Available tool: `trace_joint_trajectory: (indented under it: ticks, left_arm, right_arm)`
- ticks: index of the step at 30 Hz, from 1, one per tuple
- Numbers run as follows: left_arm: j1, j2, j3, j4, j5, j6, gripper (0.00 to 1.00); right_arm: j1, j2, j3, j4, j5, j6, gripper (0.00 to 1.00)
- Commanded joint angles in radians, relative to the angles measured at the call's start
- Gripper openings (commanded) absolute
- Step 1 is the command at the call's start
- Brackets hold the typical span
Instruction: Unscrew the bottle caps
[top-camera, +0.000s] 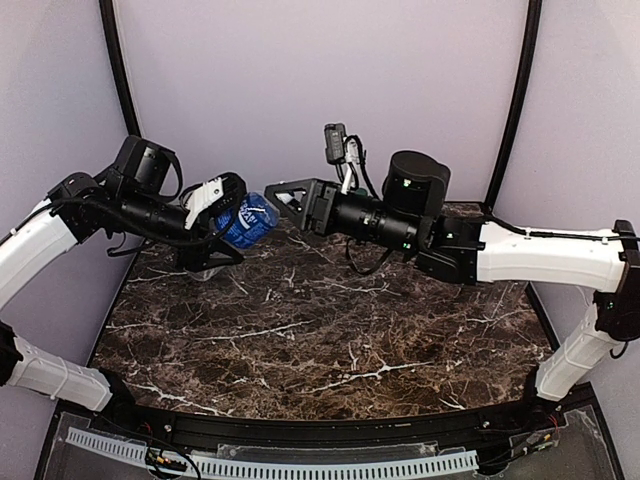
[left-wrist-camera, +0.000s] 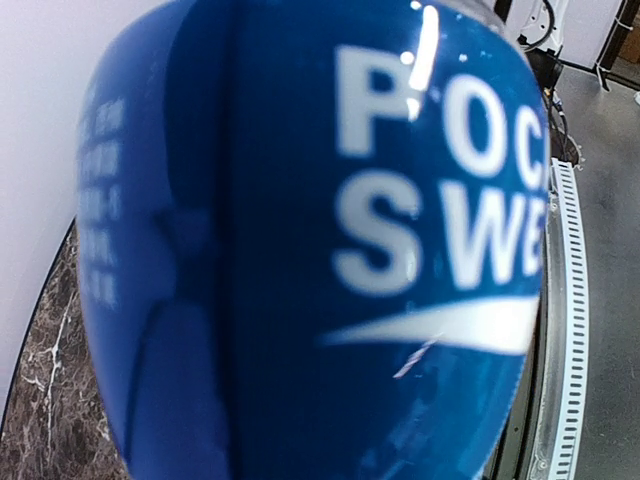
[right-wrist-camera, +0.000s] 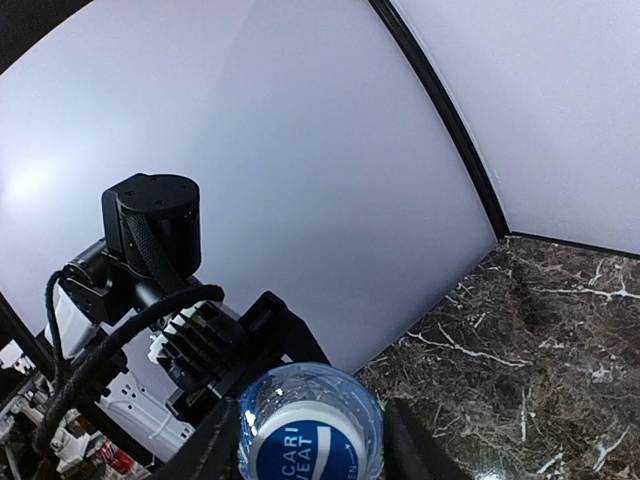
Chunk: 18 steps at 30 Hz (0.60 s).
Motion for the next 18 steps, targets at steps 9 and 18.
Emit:
trace_joint_trajectory:
  ticks: [9, 18]
  left_arm:
    - [-0.073, -0.076, -0.103, 0.248, -0.653, 0.501, 0.46]
    - [-0.147, -0.159, -0.245, 0.513, -0.792, 0.754, 0.45]
  right_arm:
    - [-0.07, -0.088, 0.064, -0.405, -0.068, 0.01, 0.84]
    - [-0.118, 0.012, 0.127, -0.385, -0.282, 0.072, 0.78]
